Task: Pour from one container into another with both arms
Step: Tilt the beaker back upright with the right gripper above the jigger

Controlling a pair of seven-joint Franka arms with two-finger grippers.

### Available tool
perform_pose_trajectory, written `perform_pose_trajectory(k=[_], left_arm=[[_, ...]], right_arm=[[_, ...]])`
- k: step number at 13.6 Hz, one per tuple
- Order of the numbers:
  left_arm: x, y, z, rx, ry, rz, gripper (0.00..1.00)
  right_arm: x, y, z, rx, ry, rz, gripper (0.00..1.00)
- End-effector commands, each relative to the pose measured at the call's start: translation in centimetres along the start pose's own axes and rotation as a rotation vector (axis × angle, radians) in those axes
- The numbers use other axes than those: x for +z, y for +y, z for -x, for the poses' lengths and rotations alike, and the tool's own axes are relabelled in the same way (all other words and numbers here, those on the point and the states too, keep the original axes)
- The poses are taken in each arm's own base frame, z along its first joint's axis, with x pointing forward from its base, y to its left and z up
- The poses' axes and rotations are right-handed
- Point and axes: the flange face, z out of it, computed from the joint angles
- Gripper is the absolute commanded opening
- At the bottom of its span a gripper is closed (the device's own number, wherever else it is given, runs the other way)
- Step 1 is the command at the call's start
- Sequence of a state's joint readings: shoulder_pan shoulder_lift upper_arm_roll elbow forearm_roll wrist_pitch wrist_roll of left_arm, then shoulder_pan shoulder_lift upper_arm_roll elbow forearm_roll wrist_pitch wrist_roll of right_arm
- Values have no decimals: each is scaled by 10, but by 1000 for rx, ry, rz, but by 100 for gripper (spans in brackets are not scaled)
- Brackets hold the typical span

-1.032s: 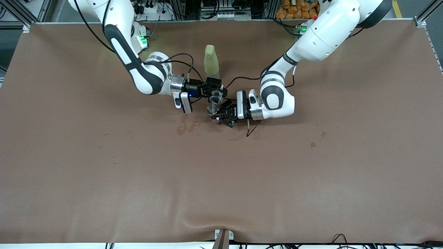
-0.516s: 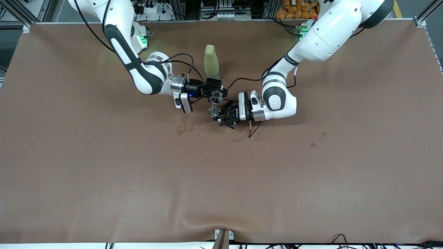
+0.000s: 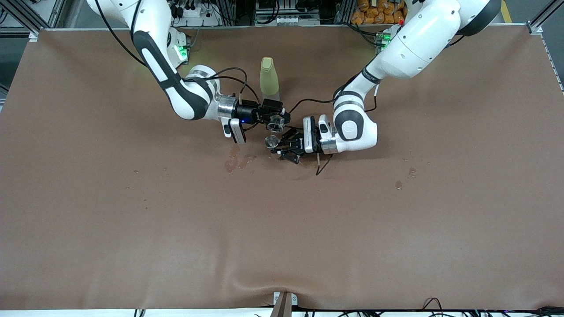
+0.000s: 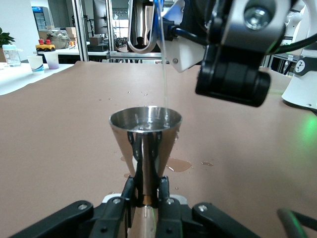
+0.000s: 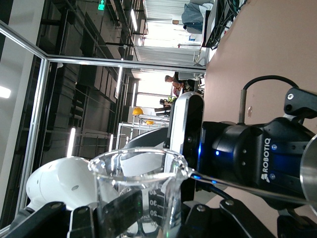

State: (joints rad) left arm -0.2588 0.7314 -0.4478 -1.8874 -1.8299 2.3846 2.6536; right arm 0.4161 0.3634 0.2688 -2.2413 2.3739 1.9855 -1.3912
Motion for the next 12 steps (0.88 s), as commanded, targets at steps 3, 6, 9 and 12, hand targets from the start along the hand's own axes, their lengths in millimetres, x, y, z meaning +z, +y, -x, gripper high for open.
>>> perform_pose_trajectory(k=[3,6,9,12], left_arm=[[-4,7,-12,15,17,-13,0],[-4,7,-12,15,17,-13,0],[-4,7,-11,14,16,-13,0],[-4,7,-11,14,16,-13,0]], right_arm=[[4,-12,5,48,21,-14,0],[5,-12,6,75,19,-16,0],[6,-13,7,89,20,-19,0],[6,-13,7,114,21,-20,0]])
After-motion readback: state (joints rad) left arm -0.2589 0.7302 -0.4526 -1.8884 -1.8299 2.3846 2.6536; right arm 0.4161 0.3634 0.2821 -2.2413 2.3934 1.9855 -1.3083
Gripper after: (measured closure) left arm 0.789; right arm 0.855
